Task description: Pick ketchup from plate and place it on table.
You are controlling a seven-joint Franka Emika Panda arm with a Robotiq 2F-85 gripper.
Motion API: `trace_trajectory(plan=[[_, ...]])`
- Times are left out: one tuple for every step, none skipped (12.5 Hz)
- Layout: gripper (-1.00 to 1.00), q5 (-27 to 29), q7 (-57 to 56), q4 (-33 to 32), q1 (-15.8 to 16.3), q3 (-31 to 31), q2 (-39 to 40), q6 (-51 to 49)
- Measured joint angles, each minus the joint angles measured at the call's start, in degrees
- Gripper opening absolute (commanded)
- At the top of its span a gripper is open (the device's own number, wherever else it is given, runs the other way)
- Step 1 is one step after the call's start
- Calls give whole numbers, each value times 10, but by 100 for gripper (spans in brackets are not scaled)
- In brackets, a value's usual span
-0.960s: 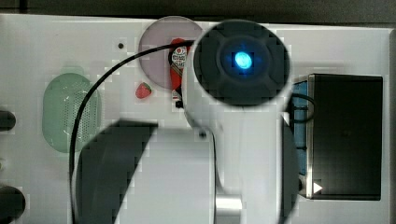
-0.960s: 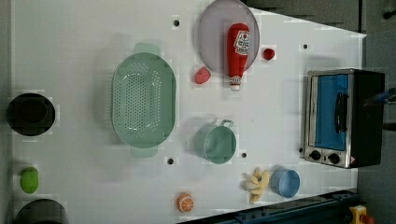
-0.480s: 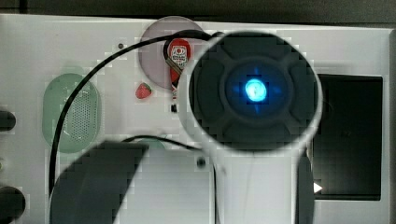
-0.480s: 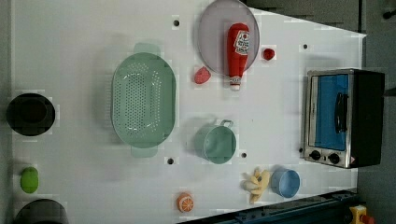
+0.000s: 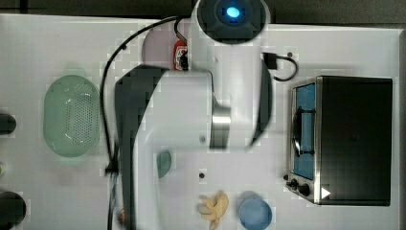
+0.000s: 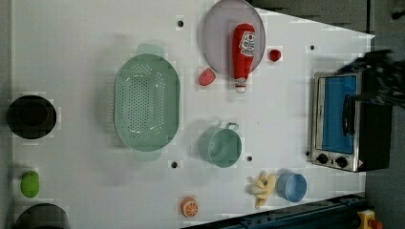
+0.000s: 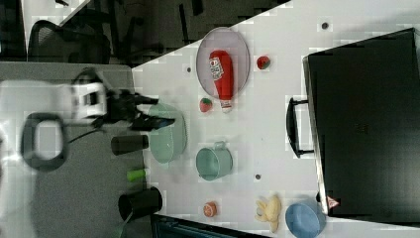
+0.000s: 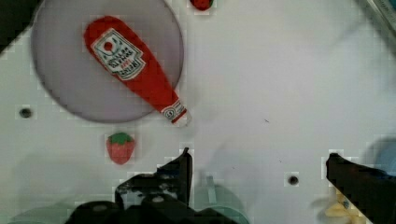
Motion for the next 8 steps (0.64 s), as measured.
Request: trace_trajectory(plan=[[100, 3, -8, 1, 0, 3, 34, 8], [100, 0, -20, -1, -1, 6, 66, 23], [100, -1, -41, -6, 0, 8, 93, 54], [100, -1, -62, -6, 2, 7, 118, 85], [100, 0, -85, -7, 3, 7, 140, 116], [100, 0, -115, -7, 3, 9, 158, 141], [100, -2, -147, -7, 5, 9, 173, 169], [100, -4, -179, -7, 7, 8, 185, 197]])
